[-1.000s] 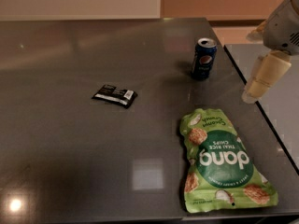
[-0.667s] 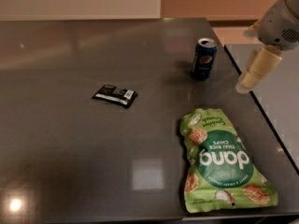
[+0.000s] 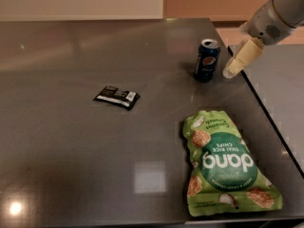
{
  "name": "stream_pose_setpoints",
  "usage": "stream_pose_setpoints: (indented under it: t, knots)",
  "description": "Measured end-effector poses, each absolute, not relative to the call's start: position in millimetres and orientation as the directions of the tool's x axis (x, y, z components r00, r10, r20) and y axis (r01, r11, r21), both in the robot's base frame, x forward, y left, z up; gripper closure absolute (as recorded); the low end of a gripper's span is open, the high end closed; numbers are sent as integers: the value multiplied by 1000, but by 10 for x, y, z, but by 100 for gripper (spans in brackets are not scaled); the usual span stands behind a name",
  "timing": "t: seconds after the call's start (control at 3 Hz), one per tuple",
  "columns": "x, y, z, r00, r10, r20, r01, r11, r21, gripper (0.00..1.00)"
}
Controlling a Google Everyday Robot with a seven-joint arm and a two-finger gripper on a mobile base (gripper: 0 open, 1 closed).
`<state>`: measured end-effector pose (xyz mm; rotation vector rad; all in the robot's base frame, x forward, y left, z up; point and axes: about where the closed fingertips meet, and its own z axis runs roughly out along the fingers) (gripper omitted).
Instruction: Pick pepsi can
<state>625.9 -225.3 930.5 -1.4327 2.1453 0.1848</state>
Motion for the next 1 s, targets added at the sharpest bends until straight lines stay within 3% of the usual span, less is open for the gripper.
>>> stream_pose_setpoints:
  t: [1.0]
  knots:
    - [6946, -2018, 8919, -283, -688, -668, -873, 473, -117, 0]
